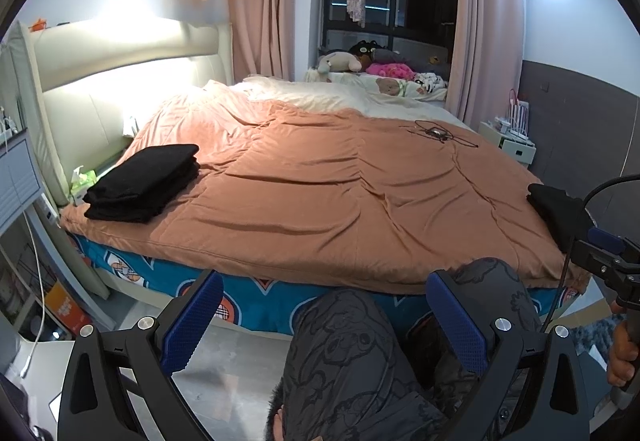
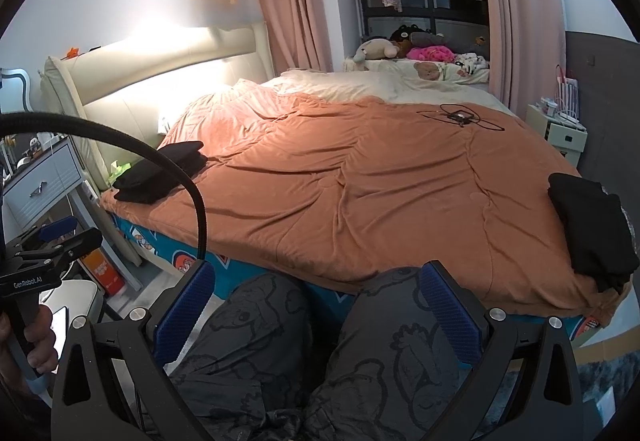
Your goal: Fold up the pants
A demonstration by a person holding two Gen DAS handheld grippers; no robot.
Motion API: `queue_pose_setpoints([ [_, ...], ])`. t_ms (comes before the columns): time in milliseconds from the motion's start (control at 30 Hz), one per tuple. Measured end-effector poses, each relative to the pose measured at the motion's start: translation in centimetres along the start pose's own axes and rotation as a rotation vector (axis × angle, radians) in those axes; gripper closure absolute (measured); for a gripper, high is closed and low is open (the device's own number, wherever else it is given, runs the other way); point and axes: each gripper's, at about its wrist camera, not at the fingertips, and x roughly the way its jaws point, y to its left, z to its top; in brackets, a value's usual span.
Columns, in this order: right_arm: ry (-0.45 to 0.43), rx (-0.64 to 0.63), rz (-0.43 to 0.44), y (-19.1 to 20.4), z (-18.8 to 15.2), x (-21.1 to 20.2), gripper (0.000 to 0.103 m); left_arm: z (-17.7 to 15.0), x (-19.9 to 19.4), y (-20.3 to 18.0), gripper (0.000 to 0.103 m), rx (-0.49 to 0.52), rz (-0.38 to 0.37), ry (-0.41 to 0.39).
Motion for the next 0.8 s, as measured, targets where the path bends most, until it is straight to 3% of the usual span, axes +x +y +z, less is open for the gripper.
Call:
queue_pose_setpoints([
  [800, -0.005, -0.014, -0.008, 0.87, -0.14, 0.0, 0.0, 0.17, -0.6, 0.15, 0.001, -0.008, 0.013, -0.008],
])
